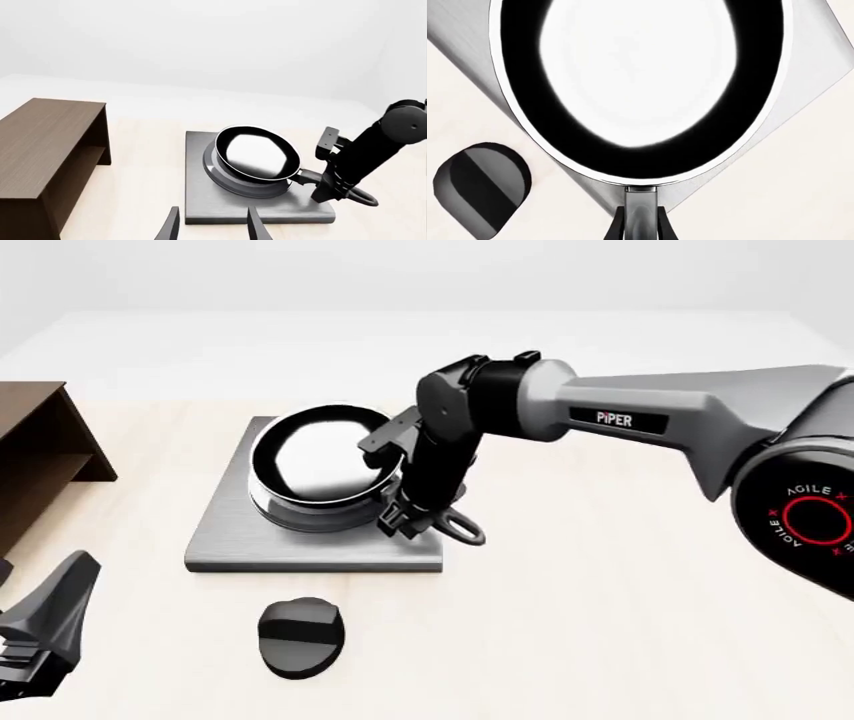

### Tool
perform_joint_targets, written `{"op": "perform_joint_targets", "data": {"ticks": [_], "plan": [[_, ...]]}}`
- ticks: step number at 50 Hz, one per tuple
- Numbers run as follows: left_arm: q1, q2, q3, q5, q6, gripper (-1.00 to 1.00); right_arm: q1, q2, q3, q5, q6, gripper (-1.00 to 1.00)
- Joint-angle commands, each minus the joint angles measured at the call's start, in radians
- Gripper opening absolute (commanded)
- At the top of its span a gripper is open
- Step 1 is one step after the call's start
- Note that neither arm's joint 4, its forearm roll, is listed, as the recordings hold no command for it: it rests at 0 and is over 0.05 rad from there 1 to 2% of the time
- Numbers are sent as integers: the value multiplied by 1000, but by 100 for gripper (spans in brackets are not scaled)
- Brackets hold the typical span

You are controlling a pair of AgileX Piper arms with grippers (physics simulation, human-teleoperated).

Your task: Turn on the stove and put the frying pan on it.

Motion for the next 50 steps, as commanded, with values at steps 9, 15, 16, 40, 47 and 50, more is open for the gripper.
{"op": "perform_joint_targets", "data": {"ticks": [9,15,16,40,47,50], "plan": [[-1,0,0,-2,-2,100,-22,27,-48,4,13,100],[-1,0,0,-3,-2,100,-24,13,-49,7,18,100],[-1,0,0,-3,-2,100,-29,9,-50,11,14,100],[-1,0,0,-7,9,100,-6,-189,-103,146,39,100],[-1,0,0,-8,11,100,9,-264,-90,166,55,100],[-1,0,0,-8,10,100,33,-309,-70,162,82,100]]}}
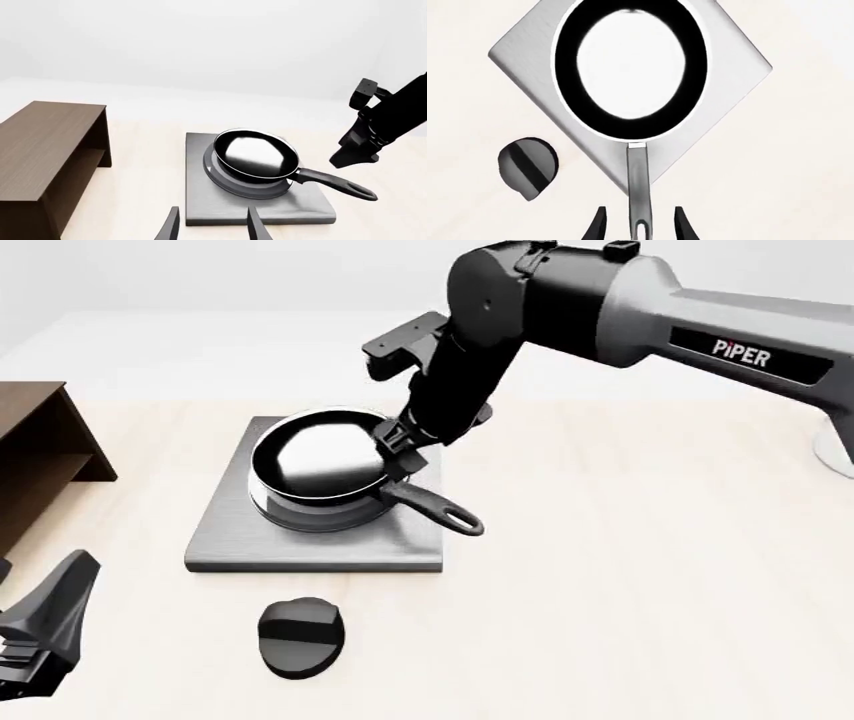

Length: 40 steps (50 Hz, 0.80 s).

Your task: Turn on the stove and put the frying pan on it.

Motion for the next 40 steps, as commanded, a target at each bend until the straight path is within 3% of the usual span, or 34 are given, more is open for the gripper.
{"op": "perform_joint_targets", "data": {"ticks": [1,4,7,13,14,16,17,22,24,31,32,33,38,40], "plan": [[-1,0,0,-1,3,100,29,-133,30,30,31,100],[-1,0,0,-1,4,100,27,-157,47,22,30,100],[-1,0,0,-2,6,100,-25,-199,77,-11,-10,100],[-1,0,0,-3,9,100,-64,-332,222,-151,-24,100],[-1,0,0,-3,9,100,-126,-387,298,-236,-86,100],[0,0,0,-3,9,100,-130,-400,337,-267,-88,100],[0,0,0,-3,10,100,-177,-428,379,-319,-112,100],[0,0,0,-2,11,100,-198,-528,505,-420,-67,100],[0,0,0,-3,17,100,-229,-562,565,-463,-79,100],[2,0,0,-4,19,100,-241,-704,720,-568,3,100],[3,0,0,-4,21,100,-263,-737,763,-598,-27,100],[3,0,0,-4,22,100,-273,-760,790,-615,-22,100],[4,0,0,-3,24,100,-282,-847,902,-691,51,100],[5,0,0,-4,27,100,-321,-896,970,-741,33,100]]}}
